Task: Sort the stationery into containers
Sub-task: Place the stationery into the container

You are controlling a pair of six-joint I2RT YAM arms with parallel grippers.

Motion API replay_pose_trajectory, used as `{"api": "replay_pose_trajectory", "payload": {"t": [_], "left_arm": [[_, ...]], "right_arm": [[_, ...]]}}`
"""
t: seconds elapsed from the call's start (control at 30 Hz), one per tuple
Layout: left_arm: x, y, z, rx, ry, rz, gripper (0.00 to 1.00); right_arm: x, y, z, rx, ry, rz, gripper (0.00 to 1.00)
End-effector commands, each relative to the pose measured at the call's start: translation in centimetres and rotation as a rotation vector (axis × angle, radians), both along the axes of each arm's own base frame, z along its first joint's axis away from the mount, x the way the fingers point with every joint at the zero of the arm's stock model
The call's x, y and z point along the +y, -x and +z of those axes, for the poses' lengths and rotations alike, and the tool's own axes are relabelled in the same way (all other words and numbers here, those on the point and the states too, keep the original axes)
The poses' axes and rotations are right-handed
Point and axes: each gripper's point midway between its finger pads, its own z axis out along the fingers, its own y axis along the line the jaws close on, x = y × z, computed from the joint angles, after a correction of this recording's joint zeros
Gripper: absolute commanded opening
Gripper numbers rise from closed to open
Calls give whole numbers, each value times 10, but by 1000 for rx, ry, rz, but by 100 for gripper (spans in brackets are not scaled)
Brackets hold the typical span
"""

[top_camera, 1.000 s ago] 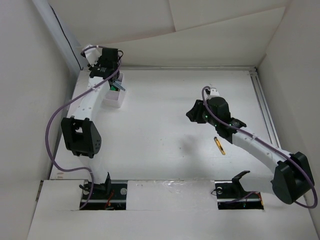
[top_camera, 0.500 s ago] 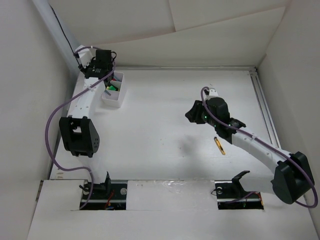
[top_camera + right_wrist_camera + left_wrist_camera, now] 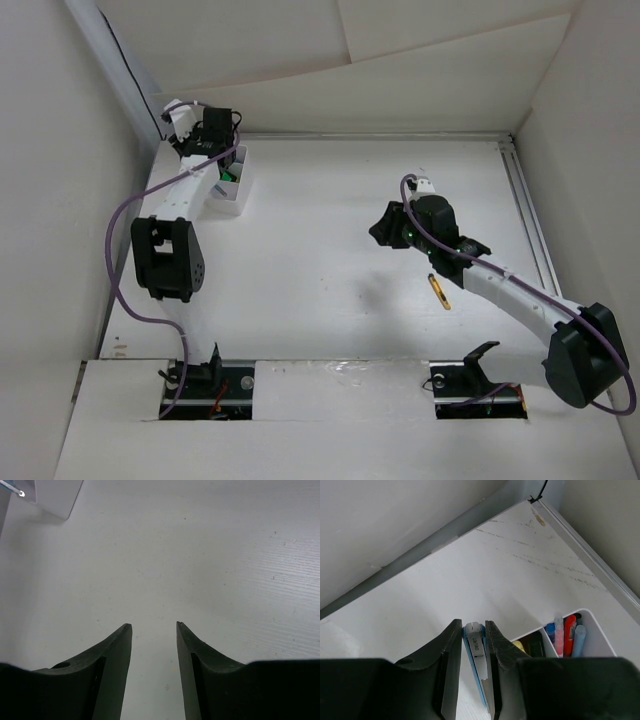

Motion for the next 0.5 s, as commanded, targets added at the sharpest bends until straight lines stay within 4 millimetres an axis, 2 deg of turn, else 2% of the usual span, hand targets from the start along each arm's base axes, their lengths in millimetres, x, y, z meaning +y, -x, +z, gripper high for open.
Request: {"api": "replay_pose_trajectory", "payload": {"t": [0.0,0.07,0.1,0.23,0.27,0.47], "left_arm": [[-1,-3,11,-58,-14,11,0],[-7,-7,7,-58,-13,0,0],[-12,-9,12,-63,-17,-14,0],[-12,-15,2,-46,-27,-5,0],[-12,-13,-7,-20,-24,0,0],[-16,-11,-18,-7,-20,-4,1]], "right_arm": [[7,-4,19,-60,-40,14,47],[7,-3,23,-68,-44,15,47],[7,-3,23,-68,-44,15,47],[4,-5,23,-77,-31,1,47],[4,-5,23,-77,-31,1,47],[3,-6,22,-78,-29,-4,47]]}}
